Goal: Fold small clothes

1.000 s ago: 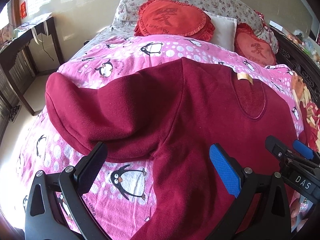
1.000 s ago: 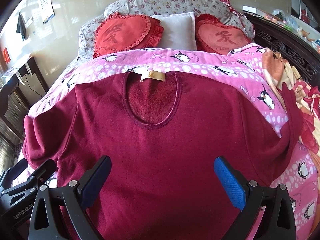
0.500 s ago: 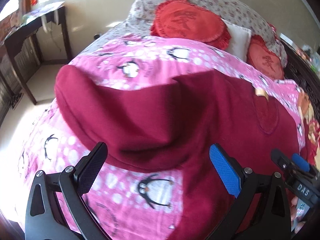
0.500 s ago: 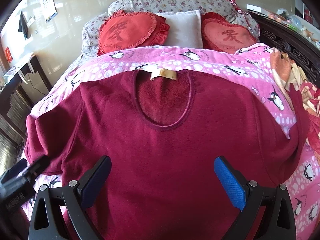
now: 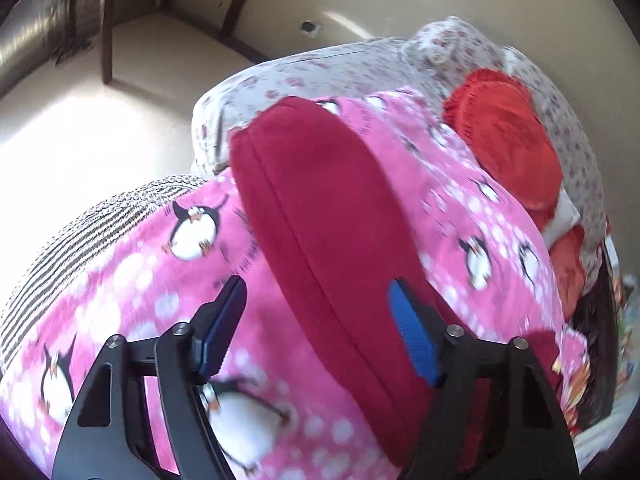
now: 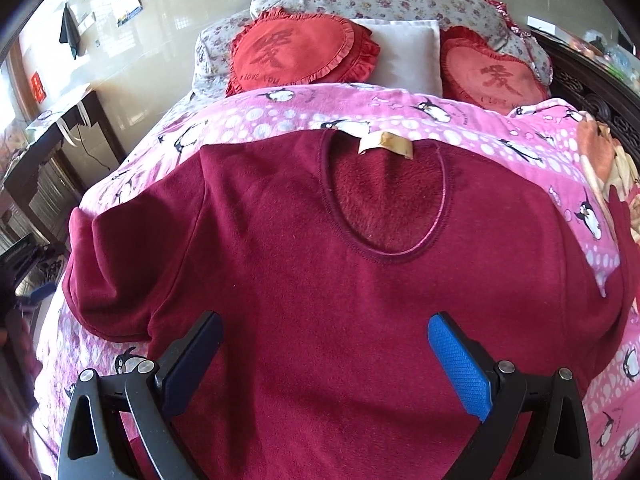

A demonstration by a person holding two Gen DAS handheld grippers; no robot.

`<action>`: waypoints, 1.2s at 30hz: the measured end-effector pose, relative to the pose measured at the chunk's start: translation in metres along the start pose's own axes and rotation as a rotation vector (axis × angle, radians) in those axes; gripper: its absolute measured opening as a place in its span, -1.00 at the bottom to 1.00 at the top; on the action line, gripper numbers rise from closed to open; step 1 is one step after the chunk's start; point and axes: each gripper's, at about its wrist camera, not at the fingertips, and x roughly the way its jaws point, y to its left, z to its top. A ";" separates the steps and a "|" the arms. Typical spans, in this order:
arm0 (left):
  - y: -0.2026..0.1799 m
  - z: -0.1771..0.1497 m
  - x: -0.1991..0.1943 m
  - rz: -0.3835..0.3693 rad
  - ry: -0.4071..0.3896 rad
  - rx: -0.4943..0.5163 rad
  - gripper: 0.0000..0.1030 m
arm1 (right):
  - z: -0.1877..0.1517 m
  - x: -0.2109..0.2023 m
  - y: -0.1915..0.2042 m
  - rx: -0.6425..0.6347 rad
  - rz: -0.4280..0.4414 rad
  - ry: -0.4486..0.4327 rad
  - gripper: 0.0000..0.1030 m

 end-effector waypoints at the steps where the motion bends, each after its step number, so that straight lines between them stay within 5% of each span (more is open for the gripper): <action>1: 0.006 0.006 0.007 0.005 0.003 -0.025 0.39 | 0.000 0.000 0.000 -0.004 0.002 0.003 0.98; 6: 0.015 0.025 0.025 -0.027 -0.006 -0.064 0.21 | 0.003 0.003 0.003 -0.013 0.013 0.002 0.98; 7: 0.014 0.027 0.027 -0.036 -0.009 -0.054 0.08 | 0.003 0.004 0.003 -0.011 0.015 0.005 0.98; 9: 0.010 0.029 0.031 -0.020 -0.007 -0.030 -0.62 | 0.004 0.008 0.003 -0.010 0.015 0.012 0.98; 12: 0.005 0.028 0.026 0.031 -0.031 -0.005 -0.86 | 0.006 0.013 0.002 -0.006 0.015 0.020 0.98; 15: -0.018 0.021 -0.007 -0.001 -0.091 0.078 -0.88 | 0.007 0.010 -0.002 0.007 0.026 0.012 0.98; 18: -0.056 0.004 -0.052 -0.118 -0.125 0.186 -0.88 | 0.010 0.004 -0.011 0.025 0.022 -0.011 0.98; 24: -0.151 -0.043 -0.110 -0.302 -0.137 0.402 -0.88 | 0.015 -0.014 -0.042 0.114 0.011 -0.039 0.98; 26: -0.176 -0.060 -0.118 -0.284 -0.155 0.468 -0.88 | 0.016 -0.022 -0.050 0.129 0.019 -0.044 0.98; 30: -0.170 -0.062 -0.107 -0.235 -0.120 0.402 -0.81 | 0.014 -0.035 -0.061 0.124 0.029 -0.050 0.98; 31: -0.163 -0.060 -0.101 -0.190 -0.115 0.387 -0.73 | 0.013 -0.037 -0.062 0.120 0.048 -0.041 0.98; 33: -0.139 -0.054 -0.093 -0.127 -0.113 0.342 0.00 | 0.011 -0.040 -0.061 0.118 0.057 -0.043 0.98; 36: -0.086 -0.042 -0.083 -0.069 -0.142 0.210 0.39 | 0.006 -0.040 -0.056 0.115 0.062 -0.036 0.98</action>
